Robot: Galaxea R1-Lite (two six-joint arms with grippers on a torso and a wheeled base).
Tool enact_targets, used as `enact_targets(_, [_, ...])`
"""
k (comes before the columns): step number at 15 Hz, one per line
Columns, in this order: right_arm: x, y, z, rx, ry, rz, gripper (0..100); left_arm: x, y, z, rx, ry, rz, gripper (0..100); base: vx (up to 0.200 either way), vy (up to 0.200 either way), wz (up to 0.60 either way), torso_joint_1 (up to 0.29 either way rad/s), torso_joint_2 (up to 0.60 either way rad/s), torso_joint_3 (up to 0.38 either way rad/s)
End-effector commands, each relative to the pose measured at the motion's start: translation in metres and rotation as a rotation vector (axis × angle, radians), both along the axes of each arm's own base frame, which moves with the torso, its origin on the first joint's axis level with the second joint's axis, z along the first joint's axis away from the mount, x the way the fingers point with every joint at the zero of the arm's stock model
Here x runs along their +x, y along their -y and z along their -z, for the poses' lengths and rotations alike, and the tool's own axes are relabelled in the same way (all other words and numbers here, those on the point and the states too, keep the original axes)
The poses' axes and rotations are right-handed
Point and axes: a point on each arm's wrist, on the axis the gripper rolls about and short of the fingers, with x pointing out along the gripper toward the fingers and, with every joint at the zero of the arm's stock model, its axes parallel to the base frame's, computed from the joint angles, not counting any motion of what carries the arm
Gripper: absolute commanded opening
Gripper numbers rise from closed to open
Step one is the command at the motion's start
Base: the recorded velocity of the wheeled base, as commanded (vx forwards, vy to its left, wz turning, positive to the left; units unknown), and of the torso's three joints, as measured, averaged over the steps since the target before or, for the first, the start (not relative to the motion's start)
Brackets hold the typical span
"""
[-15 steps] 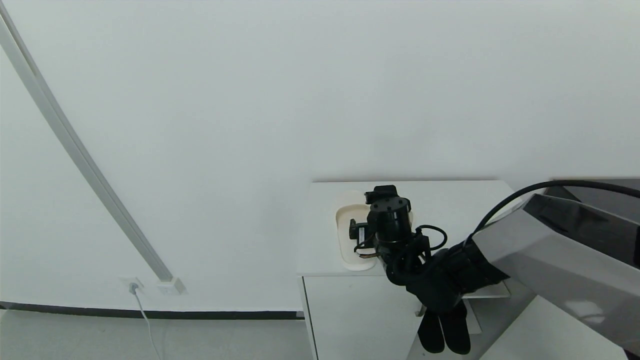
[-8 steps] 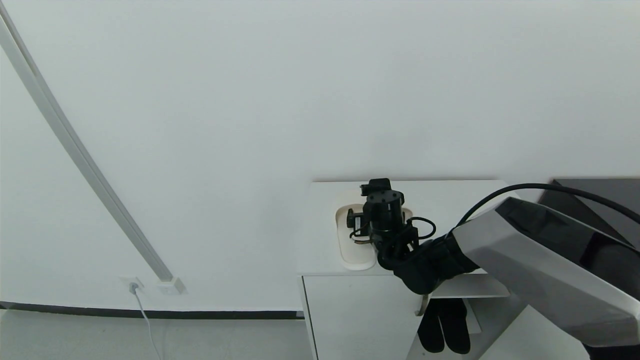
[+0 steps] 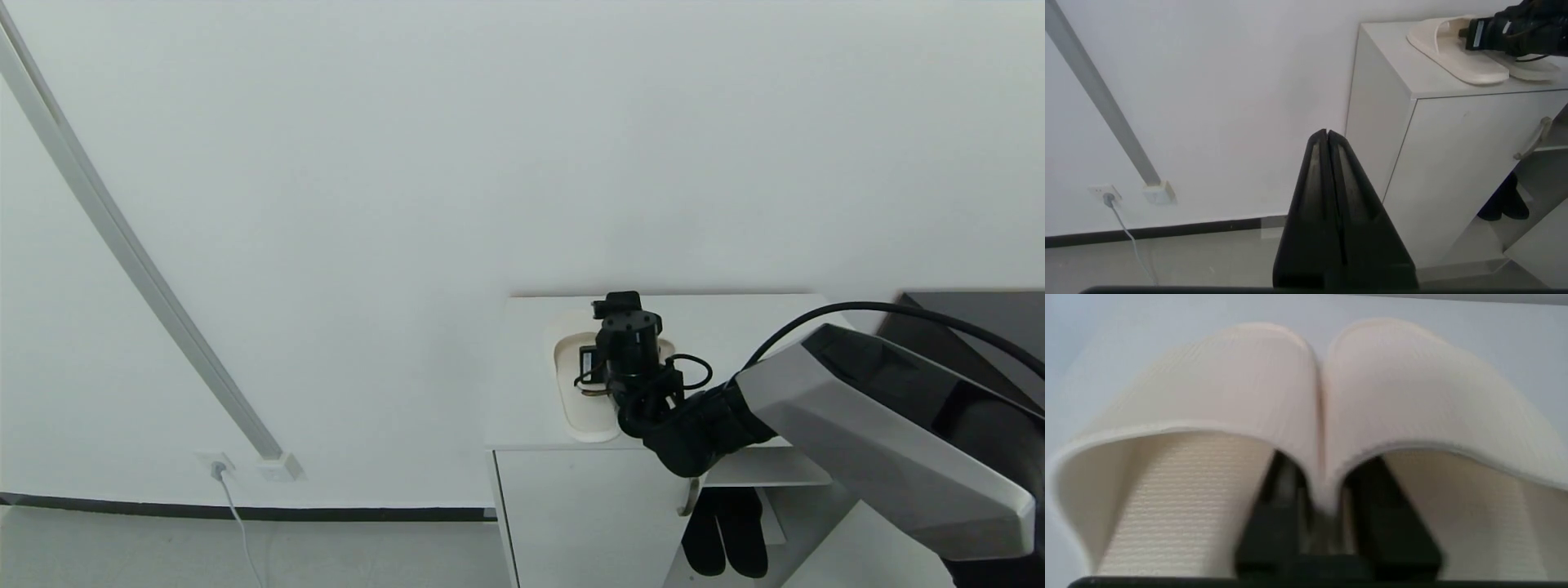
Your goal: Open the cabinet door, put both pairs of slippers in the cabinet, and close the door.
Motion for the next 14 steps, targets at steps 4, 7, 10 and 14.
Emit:
enact_targets(4, [-0.018,0.007,-0.015,0.003,0.005,-0.013,0,0.0,0.0,0.0,-0.001,-0.001,-0.002,0,0.0,0.0,0.0,0.0,0.0,0.0])
enact_targets(7, [-0.049,0.022,-0.034,0.005,0.033,-0.069,0,0.0,0.0,0.0,0.0,-0.001,-0.002,0,0.0,0.0,0.0,0.0,0.0,0.0])
enact_targets(10, [-0.093,0.049,-0.049,0.0,0.024,-0.157,0,0.0,0.0,0.0,0.0,-0.001,0.0,0,0.0,0.0,0.0,0.0,0.0,0.0])
enact_targets(14, [-0.154,0.093,-0.07,0.011,0.021,-0.336,0,0.0,0.0,0.0,0.0,-0.001,0.0,0,0.0,0.0,0.0,0.0,0.0,0.0])
